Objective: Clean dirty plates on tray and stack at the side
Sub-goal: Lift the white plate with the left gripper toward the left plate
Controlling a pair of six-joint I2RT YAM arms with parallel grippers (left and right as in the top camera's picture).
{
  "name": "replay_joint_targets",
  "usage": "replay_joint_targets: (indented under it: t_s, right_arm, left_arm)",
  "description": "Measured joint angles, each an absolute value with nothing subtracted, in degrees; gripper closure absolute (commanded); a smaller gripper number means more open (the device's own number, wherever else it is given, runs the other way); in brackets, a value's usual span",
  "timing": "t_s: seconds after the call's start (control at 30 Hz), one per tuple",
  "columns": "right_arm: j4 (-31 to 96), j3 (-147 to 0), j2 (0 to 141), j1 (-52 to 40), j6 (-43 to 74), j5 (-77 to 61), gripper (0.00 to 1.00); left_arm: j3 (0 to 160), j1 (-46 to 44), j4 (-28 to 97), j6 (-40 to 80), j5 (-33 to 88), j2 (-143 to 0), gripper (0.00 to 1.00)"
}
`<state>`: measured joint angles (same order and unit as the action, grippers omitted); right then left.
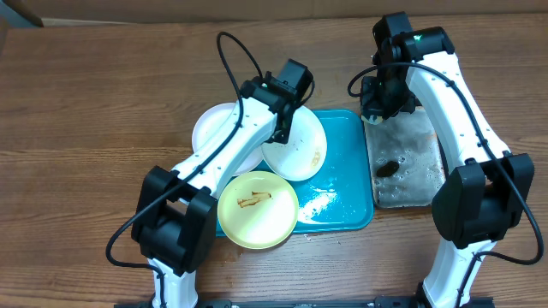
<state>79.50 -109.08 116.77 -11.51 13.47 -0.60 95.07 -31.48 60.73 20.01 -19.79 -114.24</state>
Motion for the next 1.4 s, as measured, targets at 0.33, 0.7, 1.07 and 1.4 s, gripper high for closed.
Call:
replay_joint_targets:
  t_s: [0.33,0.7,1.07,1.4]
  right_arm:
    - [79.5,-109.1,116.8,-11.5,13.5,-1.0,0.96]
    - [77.3,-107.9,116.8,-11.5,13.5,-1.3,0.96]
    - [75.4,-103.6,116.8,-11.5,13.5,-2.2,0.96]
    - [75.4,-103.4,116.8,-11.5,13.5,-2.6,0.96]
  left_arm:
    - [100.6,-35.9,66.2,21.8,-28.0,-114.2,0.96]
    - [107.8,-36.0,72.7,24.1,-36.8,-114.2,0.96]
    - [108.2,-36.0,78.1,25.0,-46.7,-114.2,0.96]
    - [108.2,-37.9,80.1,25.2,-58.0,-114.2,0.96]
